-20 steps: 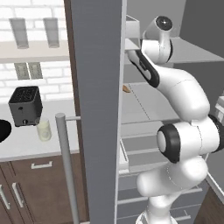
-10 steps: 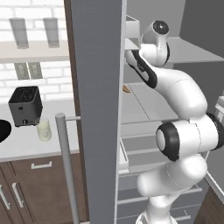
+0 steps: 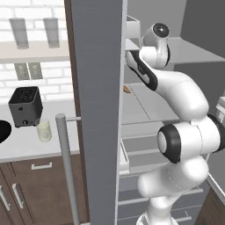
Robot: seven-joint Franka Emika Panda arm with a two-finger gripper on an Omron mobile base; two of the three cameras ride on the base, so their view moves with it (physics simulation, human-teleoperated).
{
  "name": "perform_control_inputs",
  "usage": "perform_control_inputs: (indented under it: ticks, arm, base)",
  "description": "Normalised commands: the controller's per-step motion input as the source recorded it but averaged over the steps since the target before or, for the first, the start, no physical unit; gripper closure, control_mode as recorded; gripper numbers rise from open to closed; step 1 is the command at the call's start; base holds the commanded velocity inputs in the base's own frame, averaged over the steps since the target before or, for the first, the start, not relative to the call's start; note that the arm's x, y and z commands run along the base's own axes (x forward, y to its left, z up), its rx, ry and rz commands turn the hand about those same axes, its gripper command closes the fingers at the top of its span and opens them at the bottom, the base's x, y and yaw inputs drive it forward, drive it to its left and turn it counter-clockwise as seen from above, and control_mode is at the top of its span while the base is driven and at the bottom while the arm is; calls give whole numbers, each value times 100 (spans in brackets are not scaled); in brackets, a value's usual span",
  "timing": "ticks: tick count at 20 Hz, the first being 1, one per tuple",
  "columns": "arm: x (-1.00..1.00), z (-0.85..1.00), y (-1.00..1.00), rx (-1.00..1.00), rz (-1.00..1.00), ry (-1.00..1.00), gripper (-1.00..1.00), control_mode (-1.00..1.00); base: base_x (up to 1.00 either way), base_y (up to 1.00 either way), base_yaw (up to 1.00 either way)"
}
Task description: Grab a lemon wedge from the fridge and one ice cube from the ice bowl, and put them in the glass of lemonade.
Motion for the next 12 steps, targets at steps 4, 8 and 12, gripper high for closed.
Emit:
perform_control_inputs:
  ticks: [4, 8, 12]
  arm:
    - [-82, 0, 0, 0, 0, -18, 100, -100]
    - [-100, 8, 0, 5, 0, -43, 100, -100]
    - [-100, 2, -2, 9, 0, -25, 100, -100]
  base:
    - [0, 0, 0]
    - [0, 0, 0]
    - [0, 0, 0]
